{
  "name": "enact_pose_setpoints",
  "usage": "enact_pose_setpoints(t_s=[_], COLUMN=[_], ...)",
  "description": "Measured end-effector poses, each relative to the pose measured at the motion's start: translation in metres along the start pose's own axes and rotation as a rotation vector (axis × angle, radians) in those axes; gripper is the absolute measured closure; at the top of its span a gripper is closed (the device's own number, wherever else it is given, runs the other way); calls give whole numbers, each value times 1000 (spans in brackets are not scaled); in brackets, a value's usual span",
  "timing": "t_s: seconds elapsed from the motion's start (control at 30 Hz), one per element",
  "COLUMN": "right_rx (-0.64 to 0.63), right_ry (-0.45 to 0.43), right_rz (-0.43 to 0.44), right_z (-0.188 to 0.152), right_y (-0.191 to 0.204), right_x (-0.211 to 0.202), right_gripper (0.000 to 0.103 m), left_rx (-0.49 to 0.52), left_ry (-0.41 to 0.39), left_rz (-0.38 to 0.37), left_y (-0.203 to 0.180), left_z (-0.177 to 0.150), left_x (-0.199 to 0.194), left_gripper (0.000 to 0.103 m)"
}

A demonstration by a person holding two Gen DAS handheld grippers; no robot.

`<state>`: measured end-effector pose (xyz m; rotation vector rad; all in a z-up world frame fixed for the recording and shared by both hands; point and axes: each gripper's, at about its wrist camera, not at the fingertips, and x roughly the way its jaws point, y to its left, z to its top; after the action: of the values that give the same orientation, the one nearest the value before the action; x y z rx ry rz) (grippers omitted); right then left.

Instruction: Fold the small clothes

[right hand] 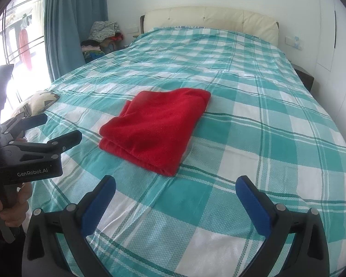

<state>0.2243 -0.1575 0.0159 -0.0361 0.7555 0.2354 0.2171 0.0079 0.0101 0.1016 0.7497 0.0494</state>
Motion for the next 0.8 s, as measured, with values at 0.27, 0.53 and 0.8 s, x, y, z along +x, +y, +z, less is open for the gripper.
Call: enact_pose_setpoints(t_s=[0.27, 0.53, 0.8], right_rx=[1, -20, -20], right_ry=[4, -9, -15], right_rz=[-31, -34, -38], right_z=[0, 0, 1], right_y=[-6, -2, 0], right_x=[2, -2, -3], right_gripper=[1, 1, 1], left_rx=[-23, -28, -19], left_ry=[16, 5, 11], left_rz=[2, 11, 35], left_y=[6, 10, 10], left_z=[1, 1, 1], left_x=[4, 2, 4], left_gripper=[0, 0, 0])
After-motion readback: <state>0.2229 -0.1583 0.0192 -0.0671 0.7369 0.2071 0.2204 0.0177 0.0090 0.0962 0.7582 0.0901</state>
